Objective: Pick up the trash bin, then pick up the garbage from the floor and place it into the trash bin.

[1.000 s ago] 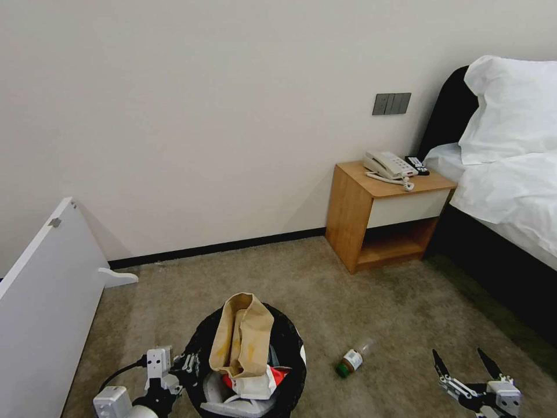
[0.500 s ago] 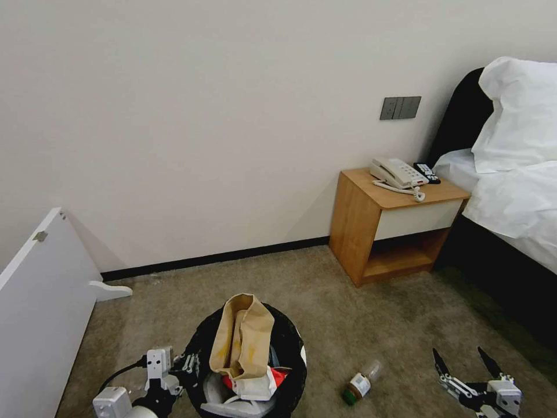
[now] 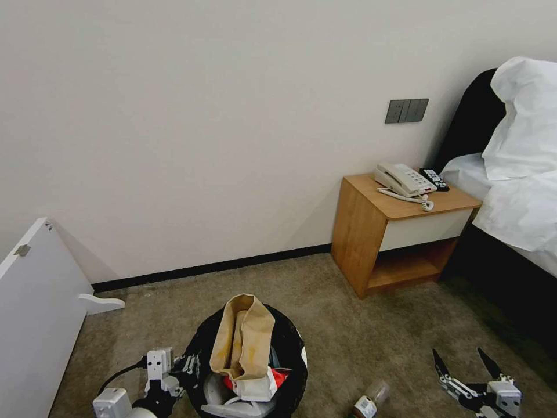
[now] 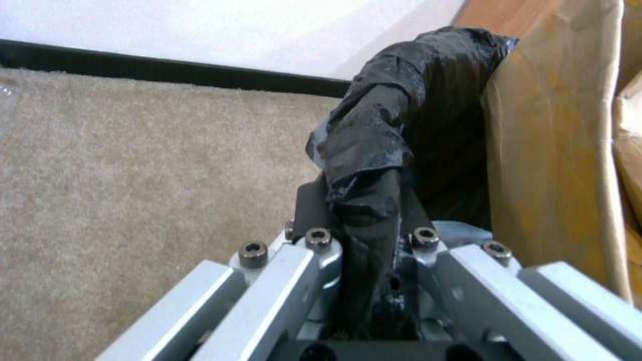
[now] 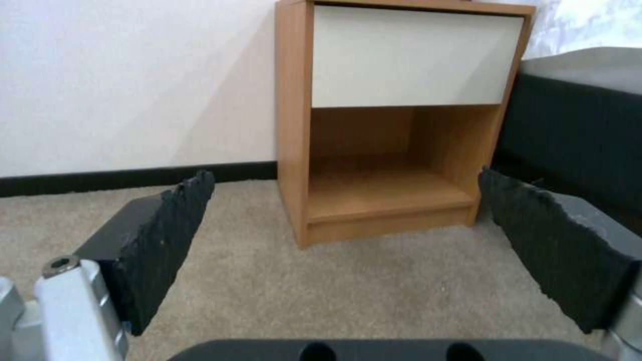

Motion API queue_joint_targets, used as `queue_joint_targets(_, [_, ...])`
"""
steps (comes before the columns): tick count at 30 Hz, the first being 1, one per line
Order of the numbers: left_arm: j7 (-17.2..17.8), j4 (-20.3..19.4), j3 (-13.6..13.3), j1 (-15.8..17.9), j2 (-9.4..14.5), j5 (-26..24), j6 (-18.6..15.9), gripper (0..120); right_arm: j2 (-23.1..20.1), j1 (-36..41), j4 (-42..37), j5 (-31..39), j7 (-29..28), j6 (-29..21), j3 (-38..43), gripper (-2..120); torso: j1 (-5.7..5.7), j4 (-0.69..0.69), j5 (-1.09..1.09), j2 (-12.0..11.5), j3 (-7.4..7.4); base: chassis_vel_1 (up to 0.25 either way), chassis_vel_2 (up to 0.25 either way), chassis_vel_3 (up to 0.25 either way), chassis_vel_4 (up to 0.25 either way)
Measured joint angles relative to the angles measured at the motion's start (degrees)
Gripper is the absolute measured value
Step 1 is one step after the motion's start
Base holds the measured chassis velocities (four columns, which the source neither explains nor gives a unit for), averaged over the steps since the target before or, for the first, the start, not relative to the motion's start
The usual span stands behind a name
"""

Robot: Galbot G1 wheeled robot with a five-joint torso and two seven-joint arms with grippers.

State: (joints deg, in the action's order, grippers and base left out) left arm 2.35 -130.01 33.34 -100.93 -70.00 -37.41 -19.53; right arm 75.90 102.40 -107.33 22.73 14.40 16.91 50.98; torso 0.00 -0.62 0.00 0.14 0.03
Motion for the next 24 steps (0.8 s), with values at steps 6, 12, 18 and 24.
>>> queue_joint_targets(6, [0.0, -0.3, 0.5, -0.5, 0.0, 0.0, 0.0, 4, -1.4, -0.1, -0.7, 2.6, -1.2, -4.4, -1.4, 100, 0.00, 0.00, 0.00, 0.0, 0.00, 0.000, 0.000, 0.000, 0.000])
queue_joint_targets(12, [-0.1, -0.8, 1.0, -1.5, -0.1, 0.2, 0.0, 4, -3.0, 0.0, -2.1, 3.9, -5.1, -11.4, -4.7, 100, 0.00, 0.01, 0.00, 0.0, 0.00, 0.000, 0.000, 0.000, 0.000])
queue_joint_targets(18, [-0.2, -1.3, 1.8, -2.4, 0.1, 0.3, 0.0, 4, -5.4, 0.0, -2.6, 3.9, -11.8, -19.5, -10.1, 100, 0.00, 0.00, 0.00, 0.0, 0.00, 0.000, 0.000, 0.000, 0.000])
queue_joint_targets(24, [-0.3, -1.6, 2.5, -2.8, 0.6, 0.0, 0.0, 4, -7.6, -1.4, -0.2, 4.6, -17.2, -26.8, -14.3, 100, 0.00, 0.00, 0.00, 0.0, 0.00, 0.000, 0.000, 0.000, 0.000])
